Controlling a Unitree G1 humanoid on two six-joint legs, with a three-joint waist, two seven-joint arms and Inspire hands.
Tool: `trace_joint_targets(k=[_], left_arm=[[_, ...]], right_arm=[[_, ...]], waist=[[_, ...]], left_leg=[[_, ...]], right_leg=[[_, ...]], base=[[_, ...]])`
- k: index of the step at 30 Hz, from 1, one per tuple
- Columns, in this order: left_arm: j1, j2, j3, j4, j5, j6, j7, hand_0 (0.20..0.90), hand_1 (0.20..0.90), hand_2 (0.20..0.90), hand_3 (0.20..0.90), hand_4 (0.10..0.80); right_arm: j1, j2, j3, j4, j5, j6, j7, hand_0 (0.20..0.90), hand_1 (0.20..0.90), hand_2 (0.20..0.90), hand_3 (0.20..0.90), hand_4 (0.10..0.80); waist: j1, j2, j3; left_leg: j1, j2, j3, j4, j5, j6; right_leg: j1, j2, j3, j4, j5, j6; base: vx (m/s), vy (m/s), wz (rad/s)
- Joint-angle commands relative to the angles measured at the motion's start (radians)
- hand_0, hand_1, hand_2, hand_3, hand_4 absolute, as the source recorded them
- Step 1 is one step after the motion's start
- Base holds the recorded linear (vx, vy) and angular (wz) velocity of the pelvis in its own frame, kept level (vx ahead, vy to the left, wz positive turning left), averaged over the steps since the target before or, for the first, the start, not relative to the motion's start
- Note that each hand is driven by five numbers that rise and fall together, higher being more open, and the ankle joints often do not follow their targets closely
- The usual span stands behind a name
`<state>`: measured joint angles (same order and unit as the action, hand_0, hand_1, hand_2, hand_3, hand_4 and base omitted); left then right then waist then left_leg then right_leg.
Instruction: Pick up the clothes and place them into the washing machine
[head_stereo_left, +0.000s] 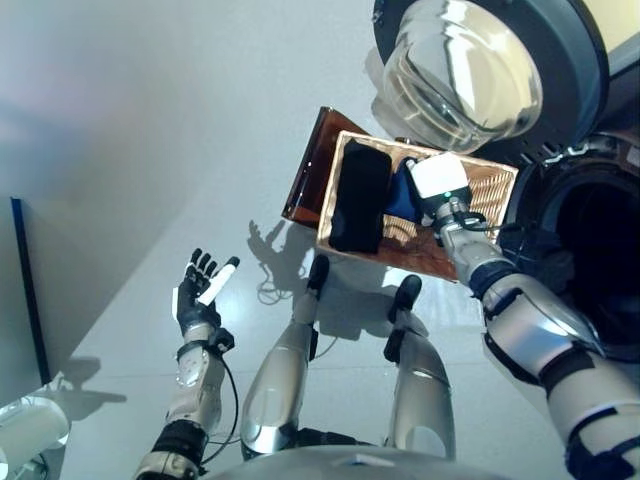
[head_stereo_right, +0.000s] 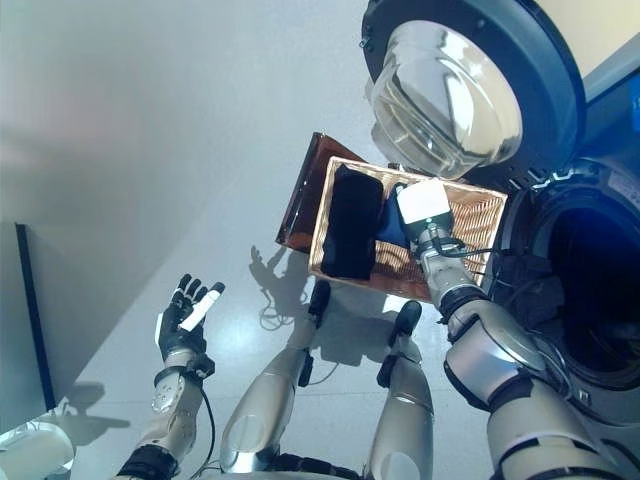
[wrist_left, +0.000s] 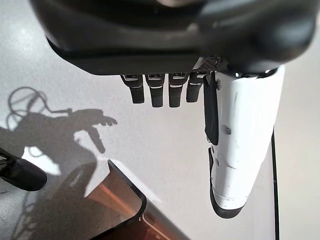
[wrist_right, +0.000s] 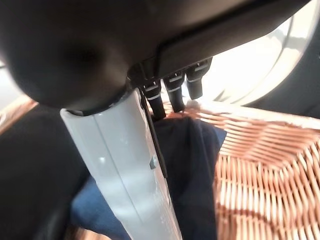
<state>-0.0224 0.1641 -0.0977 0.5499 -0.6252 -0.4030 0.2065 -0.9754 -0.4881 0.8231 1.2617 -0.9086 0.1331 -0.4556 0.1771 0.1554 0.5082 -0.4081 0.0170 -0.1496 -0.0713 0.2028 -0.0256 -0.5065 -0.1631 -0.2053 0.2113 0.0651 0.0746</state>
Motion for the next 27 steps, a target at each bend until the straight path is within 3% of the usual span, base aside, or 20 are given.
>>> trace_joint_targets(k=[1,18,19,20,21,22,27], left_arm=[[0.077,0.071,0.013,-0.126,-0.026,-0.069,-0.01,0.9,0.9,0.9,0.9,0.8],[0.118,0.093,-0.016,-0.283,-0.04,-0.075,-0.033,0.9,0.9,0.9,0.9,0.8],[0.118,0.094,-0.017,-0.29,-0.041,-0.075,-0.034,0.9,0.9,0.9,0.9,0.8],[0.119,0.095,-0.016,-0.295,-0.041,-0.075,-0.034,0.9,0.9,0.9,0.9,0.8],[0.12,0.096,-0.018,-0.301,-0.04,-0.076,-0.035,0.9,0.9,0.9,0.9,0.8],[0.12,0.096,-0.018,-0.301,-0.04,-0.076,-0.034,0.9,0.9,0.9,0.9,0.8],[0.122,0.101,-0.018,-0.326,-0.049,-0.087,-0.031,0.9,0.9,0.9,0.9,0.8]], right_arm=[[-0.133,-0.063,0.056,0.032,-0.037,0.044,0.003,0.9,0.9,0.9,0.9,0.8],[-0.221,-0.073,0.06,0.043,0.031,0.04,-0.018,0.9,0.9,0.9,0.9,0.8],[-0.23,-0.071,0.06,0.044,0.039,0.04,-0.02,0.579,0.579,0.579,0.579,0.571],[-0.236,-0.071,0.062,0.046,0.042,0.041,-0.023,0.406,0.406,0.406,0.406,0.447],[-0.241,-0.072,0.06,0.047,0.047,0.042,-0.029,0.345,0.345,0.345,0.345,0.404],[-0.241,-0.071,0.06,0.047,0.047,0.042,-0.029,0.2,0.2,0.2,0.2,0.3],[-0.253,-0.091,0.036,0.033,0.062,0.061,-0.078,0.2,0.2,0.2,0.2,0.3]], waist=[[0.004,-0.012,0.012],[0.016,0.017,0.012],[0.017,0.018,0.012],[0.018,0.019,0.012],[0.018,0.02,0.012],[0.018,0.02,0.012],[0.021,0.028,0.012]], left_leg=[[-0.065,-0.045,0.02,-0.013,-0.013,-0.033],[-0.252,-0.055,0.006,0.009,0.014,-0.03],[-0.262,-0.057,0.008,0.013,0.015,-0.03],[-0.272,-0.059,0.008,0.017,0.015,-0.03],[-0.277,-0.06,0.006,0.018,0.016,-0.03],[-0.278,-0.06,0.007,0.018,0.016,-0.03],[-0.302,-0.065,0.006,0.021,0.021,-0.03]], right_leg=[[-0.046,-0.052,0.088,-0.029,-0.012,0.023],[-0.257,-0.057,0.093,0.053,-0.024,0.016],[-0.265,-0.058,0.093,0.056,-0.025,0.016],[-0.274,-0.057,0.095,0.058,-0.025,0.016],[-0.278,-0.058,0.095,0.058,-0.024,0.015],[-0.279,-0.058,0.095,0.059,-0.024,0.015],[-0.305,-0.06,0.1,0.062,-0.018,0.015]], base=[[-0.051,0.004,0.0],[-0.039,0.003,0.05],[-0.029,0.022,-0.03],[-0.025,0.022,-0.04],[0.0,0.0,0.0],[0.0,0.0,0.0],[-0.013,0.014,0.04]])
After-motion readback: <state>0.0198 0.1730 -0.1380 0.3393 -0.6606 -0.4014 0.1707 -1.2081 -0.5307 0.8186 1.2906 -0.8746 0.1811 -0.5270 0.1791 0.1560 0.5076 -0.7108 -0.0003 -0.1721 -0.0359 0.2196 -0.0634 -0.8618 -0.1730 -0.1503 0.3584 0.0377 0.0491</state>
